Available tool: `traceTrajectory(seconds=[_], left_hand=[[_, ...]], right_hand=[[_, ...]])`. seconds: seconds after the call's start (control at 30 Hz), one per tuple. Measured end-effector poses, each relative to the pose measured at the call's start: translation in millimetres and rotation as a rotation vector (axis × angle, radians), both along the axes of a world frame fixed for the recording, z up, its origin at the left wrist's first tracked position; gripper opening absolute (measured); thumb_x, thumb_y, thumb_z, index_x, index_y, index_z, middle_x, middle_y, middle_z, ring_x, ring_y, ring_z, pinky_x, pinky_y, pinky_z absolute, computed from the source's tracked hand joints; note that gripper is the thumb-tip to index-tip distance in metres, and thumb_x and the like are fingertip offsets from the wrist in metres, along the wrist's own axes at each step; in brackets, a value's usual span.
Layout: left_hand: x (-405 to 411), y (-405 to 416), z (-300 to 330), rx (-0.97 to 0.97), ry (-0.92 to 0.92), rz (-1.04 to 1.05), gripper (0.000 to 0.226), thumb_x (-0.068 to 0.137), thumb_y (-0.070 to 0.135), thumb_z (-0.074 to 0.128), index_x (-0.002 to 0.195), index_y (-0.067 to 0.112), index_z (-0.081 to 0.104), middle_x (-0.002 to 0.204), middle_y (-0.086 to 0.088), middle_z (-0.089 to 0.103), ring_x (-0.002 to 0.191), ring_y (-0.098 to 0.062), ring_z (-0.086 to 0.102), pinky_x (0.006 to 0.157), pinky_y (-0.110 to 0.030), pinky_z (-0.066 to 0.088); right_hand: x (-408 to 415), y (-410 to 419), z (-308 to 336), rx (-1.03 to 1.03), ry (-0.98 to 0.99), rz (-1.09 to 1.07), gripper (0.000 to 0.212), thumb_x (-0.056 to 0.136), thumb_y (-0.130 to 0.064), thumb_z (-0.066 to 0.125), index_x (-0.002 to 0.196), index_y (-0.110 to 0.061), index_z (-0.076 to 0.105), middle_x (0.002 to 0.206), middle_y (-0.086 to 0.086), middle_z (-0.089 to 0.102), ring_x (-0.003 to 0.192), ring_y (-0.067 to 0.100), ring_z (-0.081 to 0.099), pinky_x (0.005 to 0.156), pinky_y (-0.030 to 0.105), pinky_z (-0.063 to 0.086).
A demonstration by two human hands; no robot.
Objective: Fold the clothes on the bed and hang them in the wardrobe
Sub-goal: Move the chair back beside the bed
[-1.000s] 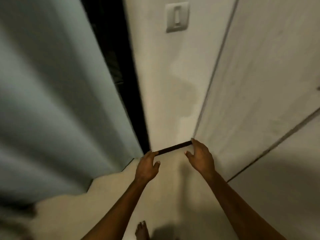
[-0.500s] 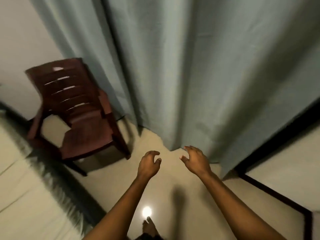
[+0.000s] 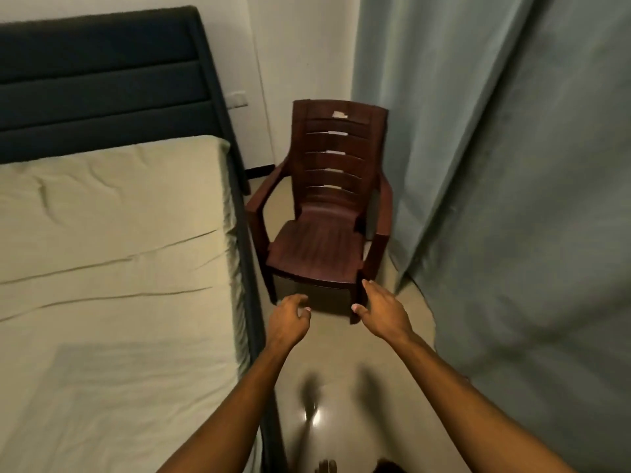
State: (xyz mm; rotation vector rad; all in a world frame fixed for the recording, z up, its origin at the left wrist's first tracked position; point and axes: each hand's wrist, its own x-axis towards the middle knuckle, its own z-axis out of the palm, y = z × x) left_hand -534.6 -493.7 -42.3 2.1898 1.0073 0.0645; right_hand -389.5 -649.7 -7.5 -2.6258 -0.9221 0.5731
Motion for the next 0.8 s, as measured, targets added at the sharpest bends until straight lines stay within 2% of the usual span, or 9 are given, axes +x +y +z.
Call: traceTrajectory(seconds=[0.2, 0.33, 0.47, 0.53, 0.67, 0.8], left_hand=[[13, 41, -26, -0.039, 0.073, 0.084, 0.044, 0.098, 0.025, 0.057, 0.141, 0.019, 0.052, 0.145, -0.005, 0.053, 0.132, -0.024, 0.051, 0.109, -0.036, 0.040], [46, 73, -42, -0.051, 0.125, 0.113, 0.048, 0.097, 0.024, 0.057, 0.144, 0.019, 0.049, 0.137, -0.010, 0.058, 0.119, -0.027, 0.059, 0.105, -0.039, 0.046], [88, 108, -53, -0.056, 0.177, 0.176, 0.046, 0.097, 0.024, 0.056, 0.142, 0.018, 0.050, 0.141, -0.009, 0.057, 0.126, -0.028, 0.055, 0.106, -0.041, 0.045], [109, 127, -60, -0.054, 0.190, 0.214, 0.044, 0.097, 0.024, 0.056, 0.140, 0.019, 0.052, 0.142, -0.008, 0.057, 0.127, -0.028, 0.055, 0.106, -0.041, 0.045], [147, 157, -72, -0.055, 0.233, 0.230, 0.045, 0.098, 0.025, 0.055, 0.142, 0.017, 0.048, 0.144, -0.010, 0.054, 0.130, -0.030, 0.053, 0.106, -0.042, 0.043], [187, 193, -89, -0.033, 0.240, 0.226, 0.036, 0.097, 0.023, 0.056, 0.131, 0.012, 0.053, 0.135, -0.012, 0.057, 0.122, -0.034, 0.057, 0.098, -0.042, 0.045]], right_hand=[[42, 56, -29, -0.031, 0.066, 0.039, 0.076, 0.098, -0.042, 0.056, 0.157, -0.016, 0.017, 0.165, 0.005, 0.017, 0.149, 0.026, 0.024, 0.115, 0.041, 0.033], [93, 84, -51, -0.050, 0.089, -0.002, 0.077, 0.098, -0.041, 0.056, 0.157, -0.015, 0.015, 0.165, 0.007, 0.013, 0.148, 0.030, 0.026, 0.113, 0.044, 0.036], [155, 112, -73, -0.070, 0.159, -0.098, 0.065, 0.094, -0.040, 0.061, 0.148, -0.015, 0.035, 0.153, 0.010, 0.036, 0.131, 0.035, 0.047, 0.099, 0.045, 0.049], [183, 125, -86, -0.089, 0.192, -0.113, 0.062, 0.094, -0.038, 0.063, 0.144, -0.013, 0.037, 0.147, 0.011, 0.039, 0.126, 0.036, 0.050, 0.096, 0.045, 0.050], [229, 144, -108, -0.126, 0.213, -0.200, 0.069, 0.095, -0.035, 0.061, 0.150, -0.010, 0.028, 0.156, 0.018, 0.025, 0.131, 0.043, 0.043, 0.099, 0.048, 0.047], [264, 163, -133, -0.121, 0.126, -0.208, 0.064, 0.096, -0.033, 0.060, 0.147, -0.007, 0.031, 0.159, 0.023, 0.017, 0.129, 0.047, 0.044, 0.096, 0.048, 0.049]])
